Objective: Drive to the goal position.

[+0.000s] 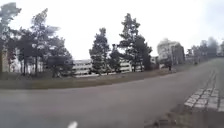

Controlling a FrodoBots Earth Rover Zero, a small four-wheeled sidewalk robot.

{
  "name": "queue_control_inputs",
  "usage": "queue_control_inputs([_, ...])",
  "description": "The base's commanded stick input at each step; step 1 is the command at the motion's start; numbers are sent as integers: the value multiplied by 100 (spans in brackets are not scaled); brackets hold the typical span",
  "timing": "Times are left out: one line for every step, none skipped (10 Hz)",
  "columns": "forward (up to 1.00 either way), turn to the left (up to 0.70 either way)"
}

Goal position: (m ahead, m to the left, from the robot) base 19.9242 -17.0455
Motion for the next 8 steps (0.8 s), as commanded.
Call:
queue_control_inputs([70,-35])
queue_control_inputs([67,-34])
queue_control_inputs([62,-30])
queue_control_inputs([48,0])
queue_control_inputs([18,-11])
queue_control_inputs([0,-38])
queue_control_inputs([0,-58])
queue_control_inputs([0,-70])
